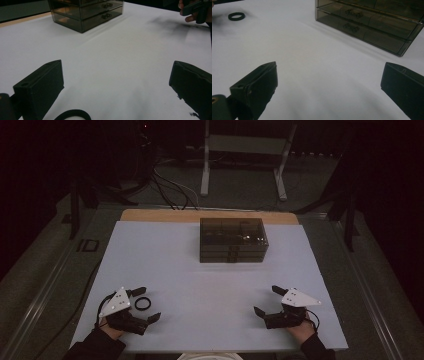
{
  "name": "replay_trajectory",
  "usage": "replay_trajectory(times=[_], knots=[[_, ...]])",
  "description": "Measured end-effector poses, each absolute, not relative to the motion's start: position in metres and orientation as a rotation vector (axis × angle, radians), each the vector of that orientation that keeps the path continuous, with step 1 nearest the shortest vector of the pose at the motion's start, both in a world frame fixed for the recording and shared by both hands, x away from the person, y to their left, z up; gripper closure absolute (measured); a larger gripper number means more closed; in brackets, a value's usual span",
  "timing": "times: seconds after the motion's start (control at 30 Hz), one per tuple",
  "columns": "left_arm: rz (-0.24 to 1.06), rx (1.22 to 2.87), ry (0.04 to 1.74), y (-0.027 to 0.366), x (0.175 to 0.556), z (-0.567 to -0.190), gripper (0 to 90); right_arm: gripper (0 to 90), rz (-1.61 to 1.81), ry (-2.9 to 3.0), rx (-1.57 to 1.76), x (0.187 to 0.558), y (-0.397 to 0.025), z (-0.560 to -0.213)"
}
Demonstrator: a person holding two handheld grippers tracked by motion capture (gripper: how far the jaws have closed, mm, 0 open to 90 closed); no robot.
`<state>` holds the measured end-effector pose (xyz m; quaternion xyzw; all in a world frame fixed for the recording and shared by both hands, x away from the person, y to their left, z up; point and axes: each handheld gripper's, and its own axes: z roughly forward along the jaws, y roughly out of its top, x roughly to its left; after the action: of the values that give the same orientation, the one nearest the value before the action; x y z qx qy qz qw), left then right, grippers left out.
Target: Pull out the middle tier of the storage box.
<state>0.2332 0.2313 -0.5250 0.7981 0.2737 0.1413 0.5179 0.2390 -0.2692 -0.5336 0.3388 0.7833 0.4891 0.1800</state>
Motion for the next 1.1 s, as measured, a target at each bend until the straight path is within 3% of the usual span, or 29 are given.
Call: replay_trajectory(times=[0.77,1.1], knots=[[0.328,1.915,0.634,0.231,0.235,-0.524,1.0,0.0,1.338,2.262,0.897,0.232,-0.259,-0.530],[0.335,1.913,0.634,0.231,0.233,-0.523,1.0,0.0,1.365,2.235,0.829,0.227,-0.253,-0.513]])
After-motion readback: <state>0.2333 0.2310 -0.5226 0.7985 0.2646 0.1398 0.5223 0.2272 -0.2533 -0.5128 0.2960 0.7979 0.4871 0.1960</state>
